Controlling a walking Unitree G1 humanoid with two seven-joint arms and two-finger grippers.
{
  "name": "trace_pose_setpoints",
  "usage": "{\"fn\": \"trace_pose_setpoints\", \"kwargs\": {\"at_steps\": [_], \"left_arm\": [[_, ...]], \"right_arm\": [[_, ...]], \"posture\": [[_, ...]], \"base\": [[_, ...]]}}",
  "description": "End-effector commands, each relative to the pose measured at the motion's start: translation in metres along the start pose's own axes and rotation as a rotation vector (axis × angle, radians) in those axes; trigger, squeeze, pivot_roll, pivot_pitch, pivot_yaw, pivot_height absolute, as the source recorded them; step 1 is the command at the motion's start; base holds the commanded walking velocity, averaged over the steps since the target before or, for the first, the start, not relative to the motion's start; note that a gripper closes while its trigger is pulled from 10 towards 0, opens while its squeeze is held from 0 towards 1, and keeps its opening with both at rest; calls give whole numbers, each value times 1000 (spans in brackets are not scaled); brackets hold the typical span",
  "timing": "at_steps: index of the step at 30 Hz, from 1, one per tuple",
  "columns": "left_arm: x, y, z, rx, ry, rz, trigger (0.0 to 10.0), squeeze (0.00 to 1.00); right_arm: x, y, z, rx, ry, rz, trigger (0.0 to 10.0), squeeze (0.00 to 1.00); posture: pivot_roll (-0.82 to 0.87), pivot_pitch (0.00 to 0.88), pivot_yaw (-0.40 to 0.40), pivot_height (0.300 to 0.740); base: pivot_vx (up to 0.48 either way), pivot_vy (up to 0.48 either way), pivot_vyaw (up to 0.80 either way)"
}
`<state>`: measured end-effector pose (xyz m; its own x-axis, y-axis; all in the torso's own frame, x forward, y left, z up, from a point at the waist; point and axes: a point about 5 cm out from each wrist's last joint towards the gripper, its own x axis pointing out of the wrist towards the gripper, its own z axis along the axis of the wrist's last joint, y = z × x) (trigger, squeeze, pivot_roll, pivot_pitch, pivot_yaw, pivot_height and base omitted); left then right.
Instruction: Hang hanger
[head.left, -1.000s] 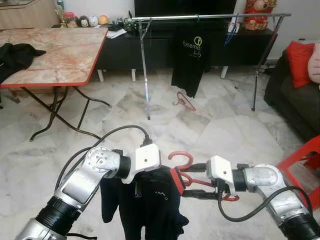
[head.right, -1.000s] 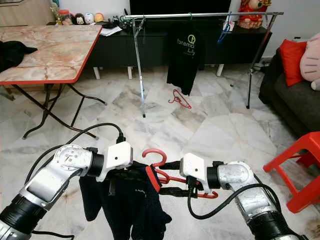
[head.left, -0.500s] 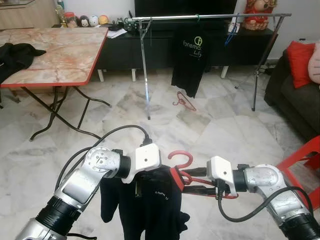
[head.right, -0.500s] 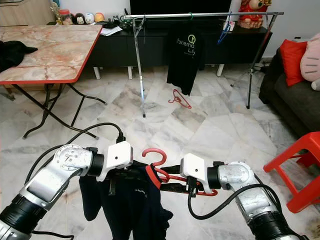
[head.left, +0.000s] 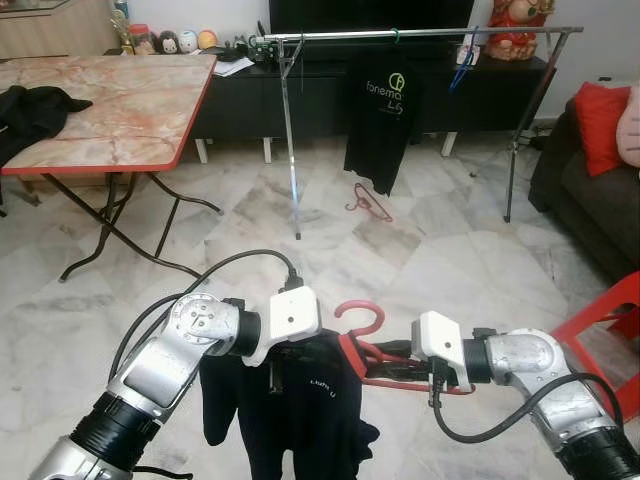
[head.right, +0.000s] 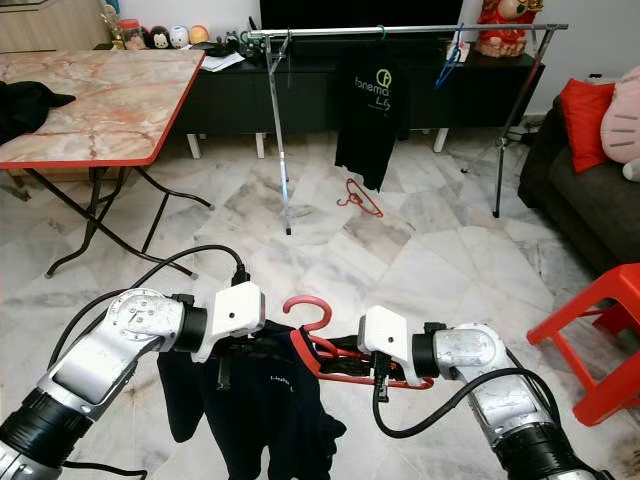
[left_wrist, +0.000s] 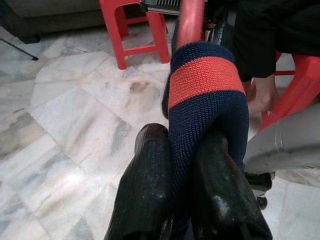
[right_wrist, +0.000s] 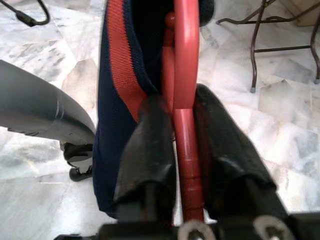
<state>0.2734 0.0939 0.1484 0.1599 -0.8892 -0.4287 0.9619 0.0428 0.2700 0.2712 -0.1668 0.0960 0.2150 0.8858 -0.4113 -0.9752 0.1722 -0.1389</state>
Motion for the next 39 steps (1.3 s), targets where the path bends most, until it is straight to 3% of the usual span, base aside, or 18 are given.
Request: {"fn": "trace_pose_setpoints", "kwargs": {"at_steps": [1,20,22,24,25,26,39], "left_arm": [[0,2,14,53,-37,5,10000,0],[-4,7,14,75,-23,14,10000,16],[-4,7,14,77,-22,14,10000,71],[-5,8,13,79,-19,14,10000,565],[-5,9,13,80,-18,15,10000,675],[-6,9,13,81,-17,15,10000,973],[-8,11,13,82,-12,13,10000,1000]], "right_arm": [[1,-3,5,-10,-25,-18,0,0],[1,-4,5,-16,-26,-30,0,0],[0,-6,6,-19,-27,-37,0,0],[1,-6,6,-20,-30,-37,0,0],[1,-5,7,-20,-33,-36,0,0],[2,-5,7,-20,-34,-36,0,0],[5,-8,7,-27,-50,-83,0,0]], "posture": [[-8,0,-36,740],[-10,0,-38,740],[-10,0,-38,740],[-10,0,-37,740],[-10,0,-37,740],[-10,0,-37,740],[-7,0,-34,740]], "base": [[0,0,0],[0,0,0],[0,0,0],[0,0,0],[0,0,0],[0,0,0],[0,0,0]]}}
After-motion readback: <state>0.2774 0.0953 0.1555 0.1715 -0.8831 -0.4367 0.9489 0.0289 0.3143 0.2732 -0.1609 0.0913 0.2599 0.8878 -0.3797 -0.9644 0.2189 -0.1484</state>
